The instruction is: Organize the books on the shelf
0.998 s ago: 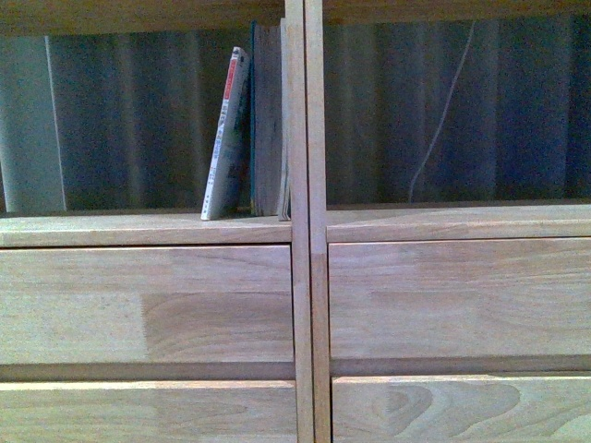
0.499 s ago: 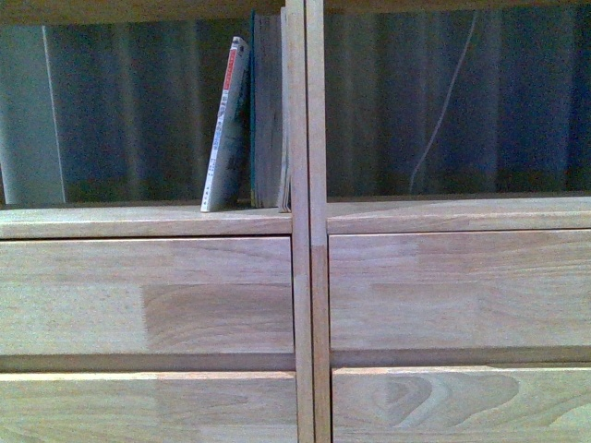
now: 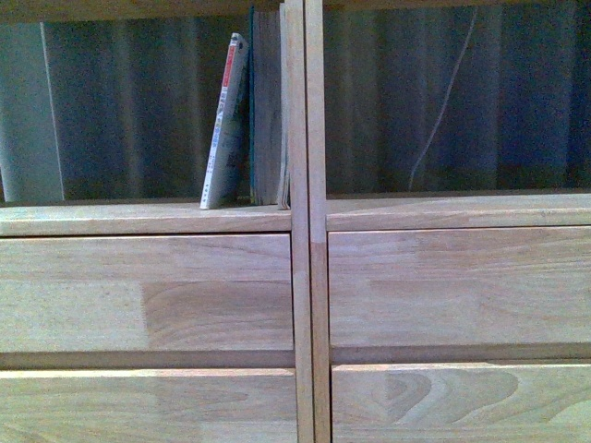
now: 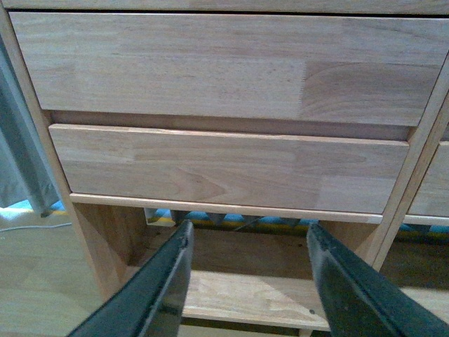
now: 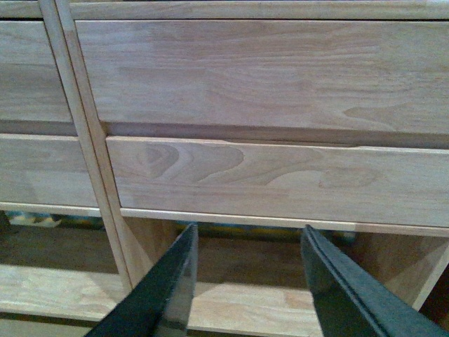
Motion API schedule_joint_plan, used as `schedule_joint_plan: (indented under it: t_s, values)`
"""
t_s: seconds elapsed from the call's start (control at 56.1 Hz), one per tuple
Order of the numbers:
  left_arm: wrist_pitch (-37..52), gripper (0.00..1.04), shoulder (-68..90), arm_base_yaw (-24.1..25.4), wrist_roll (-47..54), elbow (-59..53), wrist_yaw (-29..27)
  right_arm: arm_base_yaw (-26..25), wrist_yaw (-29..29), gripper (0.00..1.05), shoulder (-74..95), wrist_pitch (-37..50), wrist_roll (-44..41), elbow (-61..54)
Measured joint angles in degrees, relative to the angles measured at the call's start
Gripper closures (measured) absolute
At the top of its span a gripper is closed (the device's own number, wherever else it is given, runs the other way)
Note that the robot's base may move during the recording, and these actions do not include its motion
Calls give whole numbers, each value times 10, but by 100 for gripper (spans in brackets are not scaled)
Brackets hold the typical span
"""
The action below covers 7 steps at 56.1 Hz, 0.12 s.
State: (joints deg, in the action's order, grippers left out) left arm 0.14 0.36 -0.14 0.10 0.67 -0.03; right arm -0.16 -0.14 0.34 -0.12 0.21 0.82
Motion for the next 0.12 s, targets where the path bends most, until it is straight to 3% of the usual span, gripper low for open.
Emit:
schedule_joint_plan:
  t_s: [0.125]
  values:
    - [0, 27, 0, 0, 0, 0, 0, 0, 0, 18, 0, 0, 0, 0]
